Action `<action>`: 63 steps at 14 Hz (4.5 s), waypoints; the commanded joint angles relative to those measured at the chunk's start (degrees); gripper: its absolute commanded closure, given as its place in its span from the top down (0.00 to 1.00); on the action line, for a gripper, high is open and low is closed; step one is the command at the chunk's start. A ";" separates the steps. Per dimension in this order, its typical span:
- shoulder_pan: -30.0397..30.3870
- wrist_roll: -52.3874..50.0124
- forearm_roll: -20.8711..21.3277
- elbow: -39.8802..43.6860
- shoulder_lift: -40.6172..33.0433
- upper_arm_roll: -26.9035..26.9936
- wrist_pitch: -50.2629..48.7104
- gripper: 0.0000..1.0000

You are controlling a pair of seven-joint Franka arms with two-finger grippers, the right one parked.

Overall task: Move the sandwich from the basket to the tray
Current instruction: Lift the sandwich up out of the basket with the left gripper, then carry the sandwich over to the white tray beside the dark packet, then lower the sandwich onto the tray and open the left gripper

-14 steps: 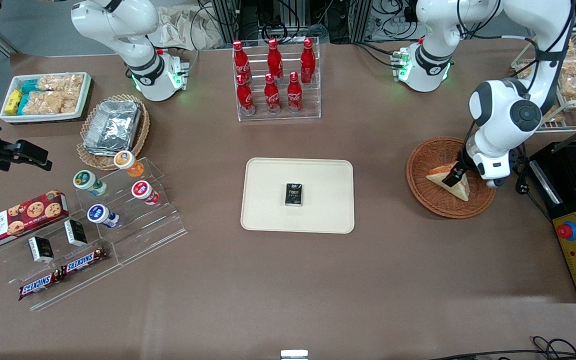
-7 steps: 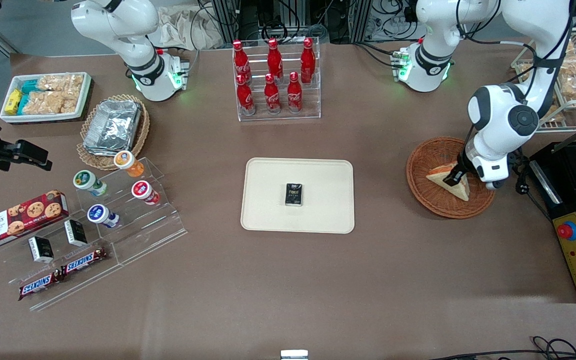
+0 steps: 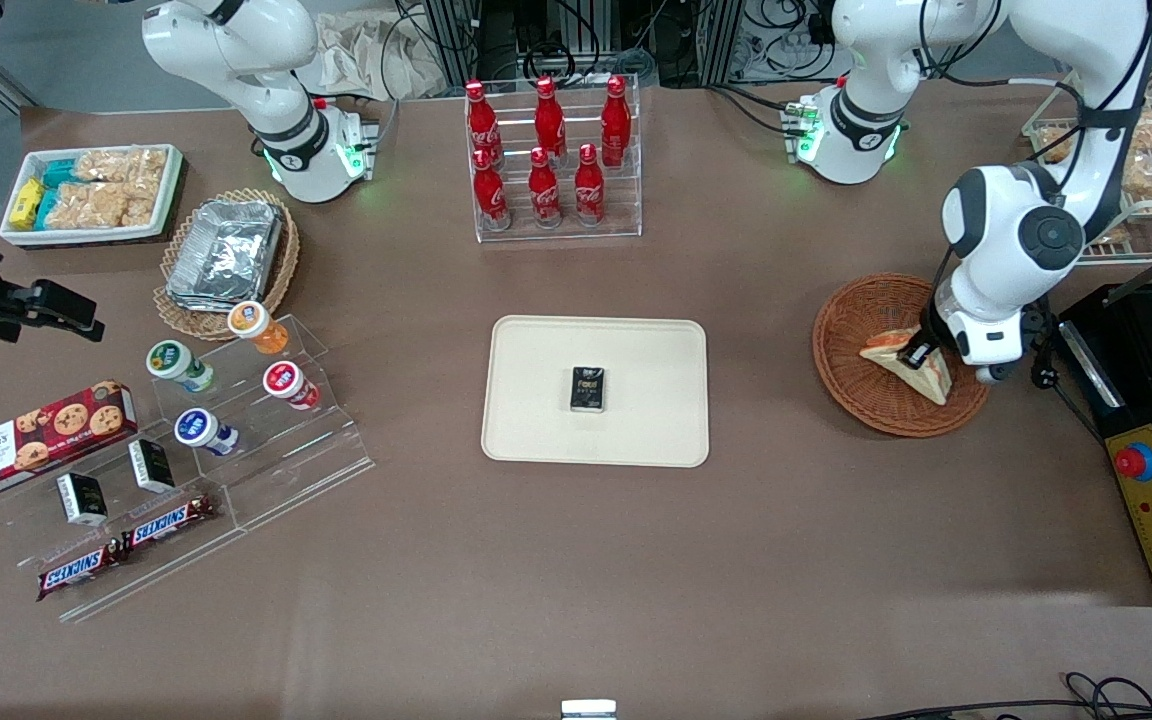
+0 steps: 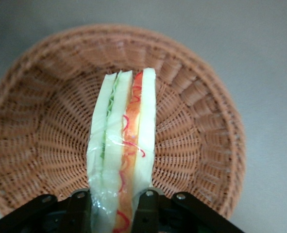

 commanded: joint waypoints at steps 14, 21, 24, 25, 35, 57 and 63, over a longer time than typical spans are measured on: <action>0.08 18.01 0.06 50.12 -0.27 -15.34 -53.86 0.00; -1.41 19.70 -0.03 45.48 7.45 -29.42 -43.00 0.00; -4.13 19.25 0.59 36.26 8.69 -29.43 -29.46 0.00; -5.18 18.64 0.94 34.49 9.56 -29.35 -26.64 0.00; -10.29 6.16 20.36 34.12 27.93 -29.26 -14.66 0.00; -11.96 0.09 26.96 36.76 33.65 -29.17 -14.21 1.00; -11.35 -0.44 21.18 44.11 29.26 -29.35 -24.64 1.00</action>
